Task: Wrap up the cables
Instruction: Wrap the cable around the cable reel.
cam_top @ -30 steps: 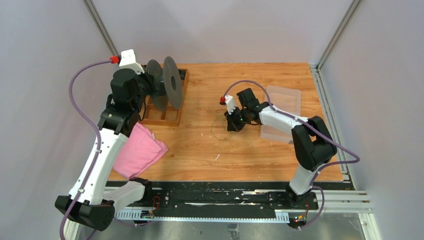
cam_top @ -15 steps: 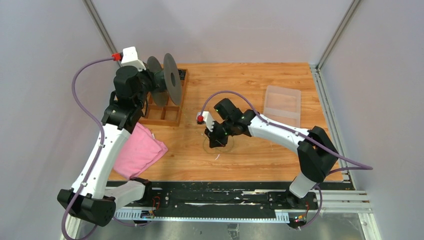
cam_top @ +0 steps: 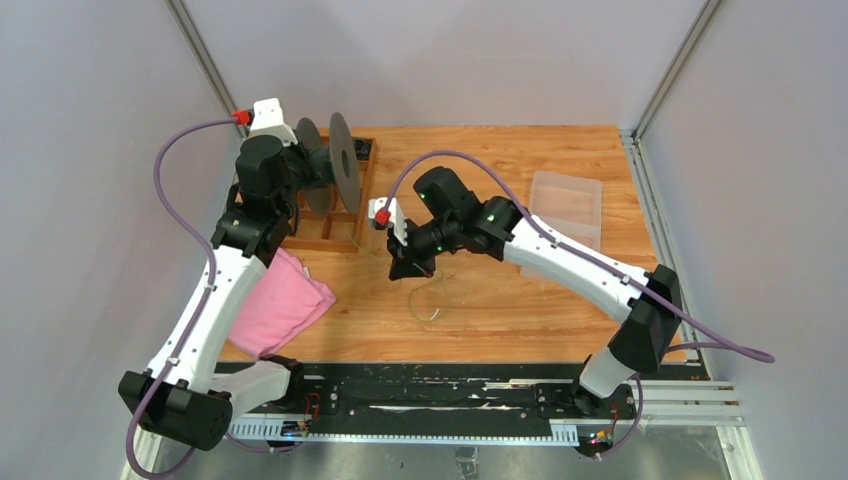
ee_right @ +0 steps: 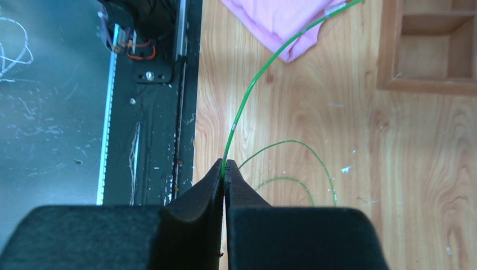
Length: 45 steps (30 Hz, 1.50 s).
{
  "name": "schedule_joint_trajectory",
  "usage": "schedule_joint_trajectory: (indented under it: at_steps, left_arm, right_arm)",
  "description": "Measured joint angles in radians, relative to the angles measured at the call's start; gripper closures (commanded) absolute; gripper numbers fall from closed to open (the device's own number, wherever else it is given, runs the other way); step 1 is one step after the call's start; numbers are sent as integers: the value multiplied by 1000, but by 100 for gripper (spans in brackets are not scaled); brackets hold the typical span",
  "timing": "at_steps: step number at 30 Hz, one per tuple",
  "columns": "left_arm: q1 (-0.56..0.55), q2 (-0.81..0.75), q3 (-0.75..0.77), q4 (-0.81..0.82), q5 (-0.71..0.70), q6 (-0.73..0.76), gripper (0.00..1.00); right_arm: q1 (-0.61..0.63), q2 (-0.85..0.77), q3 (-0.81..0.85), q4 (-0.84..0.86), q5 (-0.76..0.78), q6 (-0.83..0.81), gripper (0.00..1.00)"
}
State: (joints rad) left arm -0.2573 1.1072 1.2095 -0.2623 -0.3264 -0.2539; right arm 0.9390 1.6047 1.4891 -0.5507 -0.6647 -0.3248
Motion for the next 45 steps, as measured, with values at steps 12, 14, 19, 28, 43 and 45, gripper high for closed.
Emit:
schedule_joint_trajectory:
  at_steps: [12,14,19,28,43,45]
  left_arm:
    - [-44,-3,-72,45,-19,82,100]
    - [-48,-4,-82,45,-19,94,100]
    - [-48,-19,-110,53,-16,109,100]
    - [-50,-41,-131,60,24,125,100]
    - [-62,-76,-178,58,99,135,100]
    - [-65,-82,-183,59,105,139,100]
  right_arm:
    - [1,-2,299,-90,11,29,99]
    - [1,-2,336,-107,34,29,99]
    - [1,6,403,-137,92,29,100]
    - [1,36,504,-193,168,18,100]
    - [-1,60,670,-254,297,-48,99]
    - [-1,64,687,-260,314,-60,99]
